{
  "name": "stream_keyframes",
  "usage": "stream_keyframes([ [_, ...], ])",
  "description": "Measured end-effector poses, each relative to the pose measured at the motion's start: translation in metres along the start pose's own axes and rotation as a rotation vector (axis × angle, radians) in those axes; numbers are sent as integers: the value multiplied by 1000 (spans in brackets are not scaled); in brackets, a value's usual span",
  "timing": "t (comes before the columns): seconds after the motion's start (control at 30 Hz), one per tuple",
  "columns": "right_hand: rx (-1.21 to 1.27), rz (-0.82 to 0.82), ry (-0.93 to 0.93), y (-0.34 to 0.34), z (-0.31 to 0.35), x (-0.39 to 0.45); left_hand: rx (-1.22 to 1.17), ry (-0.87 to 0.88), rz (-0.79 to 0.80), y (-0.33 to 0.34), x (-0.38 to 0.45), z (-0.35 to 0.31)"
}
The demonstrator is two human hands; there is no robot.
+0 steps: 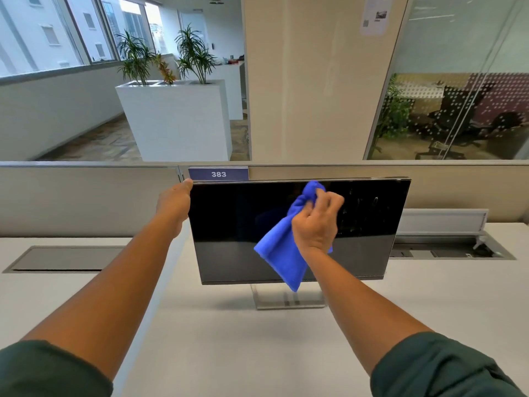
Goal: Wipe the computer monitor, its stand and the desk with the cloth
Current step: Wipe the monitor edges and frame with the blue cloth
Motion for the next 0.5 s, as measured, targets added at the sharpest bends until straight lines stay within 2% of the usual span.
stream_keyframes([
  [0.1, 41, -95, 123, -15, -23, 7, -31, -35, 18, 1, -2, 0],
  [0.23, 107, -43, 65, -3, -4, 2, -51, -48, 50, 2, -6, -1],
  [0.3, 132, 52, -22, 14, 18, -5, -57, -49, 54, 2, -7, -1],
  [0.43, 129, 373, -156, 59, 65, -23, -63, -57, 33, 4, -9, -2],
  [0.5, 42, 499, -284, 79, 88, -33, -52, -50, 14, 4, -8, -2],
])
Point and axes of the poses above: each hand's wrist, its own x-axis towards the middle knuckle, its own y-axis out of the palm, z = x × y, the point moved 7 cm from there along x, towards the middle knuckle, and after that the axes turned 12 degrees about z, right-handed, at the moved point
